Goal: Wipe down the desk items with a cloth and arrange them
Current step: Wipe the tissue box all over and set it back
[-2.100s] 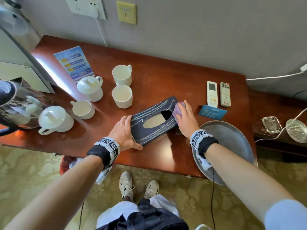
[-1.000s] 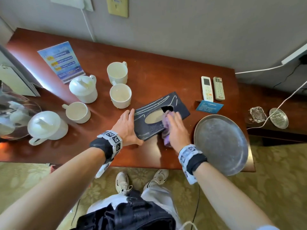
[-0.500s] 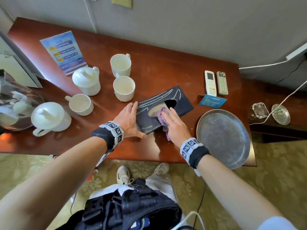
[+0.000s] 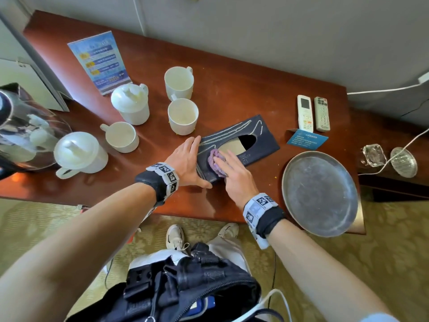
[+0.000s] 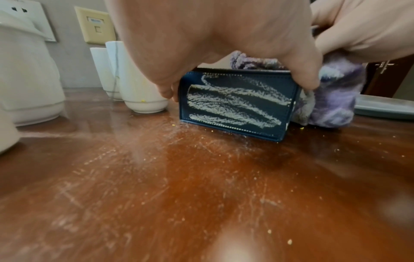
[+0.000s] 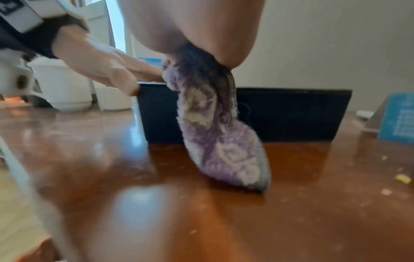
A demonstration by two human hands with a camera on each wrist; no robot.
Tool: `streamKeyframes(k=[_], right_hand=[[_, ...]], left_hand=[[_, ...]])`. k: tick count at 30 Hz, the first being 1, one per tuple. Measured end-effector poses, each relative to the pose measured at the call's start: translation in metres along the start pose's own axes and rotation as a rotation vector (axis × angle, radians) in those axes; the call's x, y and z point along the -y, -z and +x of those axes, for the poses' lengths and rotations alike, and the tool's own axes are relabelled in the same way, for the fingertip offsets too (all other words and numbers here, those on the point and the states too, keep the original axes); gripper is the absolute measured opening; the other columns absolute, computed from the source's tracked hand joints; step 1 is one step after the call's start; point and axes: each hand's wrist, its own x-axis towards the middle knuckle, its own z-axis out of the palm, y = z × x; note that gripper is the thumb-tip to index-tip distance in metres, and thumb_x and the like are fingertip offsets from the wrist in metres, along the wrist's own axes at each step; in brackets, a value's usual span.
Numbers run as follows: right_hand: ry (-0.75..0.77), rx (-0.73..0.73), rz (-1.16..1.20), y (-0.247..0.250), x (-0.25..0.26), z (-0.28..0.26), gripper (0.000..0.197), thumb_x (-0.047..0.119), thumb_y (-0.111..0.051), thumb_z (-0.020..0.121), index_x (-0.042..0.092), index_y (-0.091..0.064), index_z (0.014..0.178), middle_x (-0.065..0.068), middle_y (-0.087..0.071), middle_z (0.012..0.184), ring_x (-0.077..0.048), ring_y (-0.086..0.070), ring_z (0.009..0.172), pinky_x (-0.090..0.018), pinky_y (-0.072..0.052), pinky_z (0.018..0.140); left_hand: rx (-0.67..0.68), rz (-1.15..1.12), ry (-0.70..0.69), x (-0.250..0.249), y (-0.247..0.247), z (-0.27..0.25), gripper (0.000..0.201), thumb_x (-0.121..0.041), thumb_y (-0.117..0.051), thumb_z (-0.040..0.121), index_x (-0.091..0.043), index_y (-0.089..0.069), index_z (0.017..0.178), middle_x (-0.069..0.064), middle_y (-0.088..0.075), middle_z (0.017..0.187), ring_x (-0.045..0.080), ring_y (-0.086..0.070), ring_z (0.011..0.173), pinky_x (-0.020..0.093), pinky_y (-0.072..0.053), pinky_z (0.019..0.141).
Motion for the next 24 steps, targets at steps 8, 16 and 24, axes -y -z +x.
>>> streamKeyframes(k=[8,16,24], right_hand=[[0.154,0.126,-0.078,0.019,-0.005,0.006,0.058,-0.013,-0.042,0.077,0.006,-0.064,0.128,-0.012,-0.058,0.139,-0.033,-0.050,0.133,-0.041,-0.055,0.089],[-0.462,-0.096,0.011,0.072,-0.066,0.031,0.046,0.002,-0.038,0.101,0.013,-0.048,0.145,-0.005,-0.042,0.153,-0.024,-0.037,0.142,-0.031,-0.030,0.113],[-0.544,-0.019,0.042,0.062,-0.080,0.038,0.047,0.012,-0.035,0.106,0.014,-0.033,0.153,-0.005,-0.015,0.165,-0.021,-0.006,0.153,-0.031,-0.011,0.120]], left_hand=[[-0.007,-0.018,-0.004,0.001,0.000,-0.001,0.150,-0.073,-0.083,0.053,-0.007,0.000,0.158,0.013,-0.013,0.162,0.031,-0.021,0.148,0.038,-0.021,0.123],[0.044,0.105,-0.041,0.006,0.017,0.001,0.148,-0.068,-0.085,0.053,-0.007,0.000,0.157,0.013,-0.015,0.160,0.031,-0.022,0.146,0.038,-0.019,0.123],[0.093,0.104,-0.079,0.014,0.026,-0.002,0.147,-0.058,-0.091,0.051,-0.007,-0.003,0.157,0.012,-0.018,0.157,0.029,-0.026,0.144,0.035,-0.026,0.119]])
